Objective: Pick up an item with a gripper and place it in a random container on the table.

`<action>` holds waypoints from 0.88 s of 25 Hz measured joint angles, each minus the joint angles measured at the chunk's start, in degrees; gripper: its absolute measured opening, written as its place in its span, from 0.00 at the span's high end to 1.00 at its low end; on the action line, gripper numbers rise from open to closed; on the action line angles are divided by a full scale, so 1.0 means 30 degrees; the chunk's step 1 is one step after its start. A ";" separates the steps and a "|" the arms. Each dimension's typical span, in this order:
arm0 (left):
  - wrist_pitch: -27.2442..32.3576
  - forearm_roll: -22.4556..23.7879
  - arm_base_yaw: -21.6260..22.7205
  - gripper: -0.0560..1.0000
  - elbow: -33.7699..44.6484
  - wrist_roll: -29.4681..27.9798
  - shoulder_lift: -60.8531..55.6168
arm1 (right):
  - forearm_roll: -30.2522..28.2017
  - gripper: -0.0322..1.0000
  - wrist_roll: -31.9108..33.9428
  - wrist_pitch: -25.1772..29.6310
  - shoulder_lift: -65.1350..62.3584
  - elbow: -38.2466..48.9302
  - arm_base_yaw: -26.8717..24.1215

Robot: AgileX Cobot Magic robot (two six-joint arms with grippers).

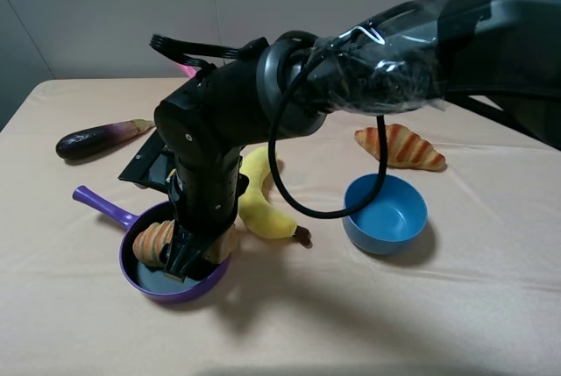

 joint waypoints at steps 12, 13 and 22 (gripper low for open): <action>0.0000 0.0000 0.0000 0.01 0.0000 0.0000 0.0000 | -0.0381 0.30 0.0000 0.0369 -0.1544 0.0000 0.0000; 0.0000 0.0000 0.0000 0.01 0.0000 0.0000 0.0000 | -0.0381 0.30 0.0000 0.0602 -0.1704 0.0000 0.0000; 0.0000 0.0000 0.0000 0.01 0.0000 0.0000 0.0000 | -0.0381 0.30 0.0000 0.3566 -0.3043 0.0000 0.0000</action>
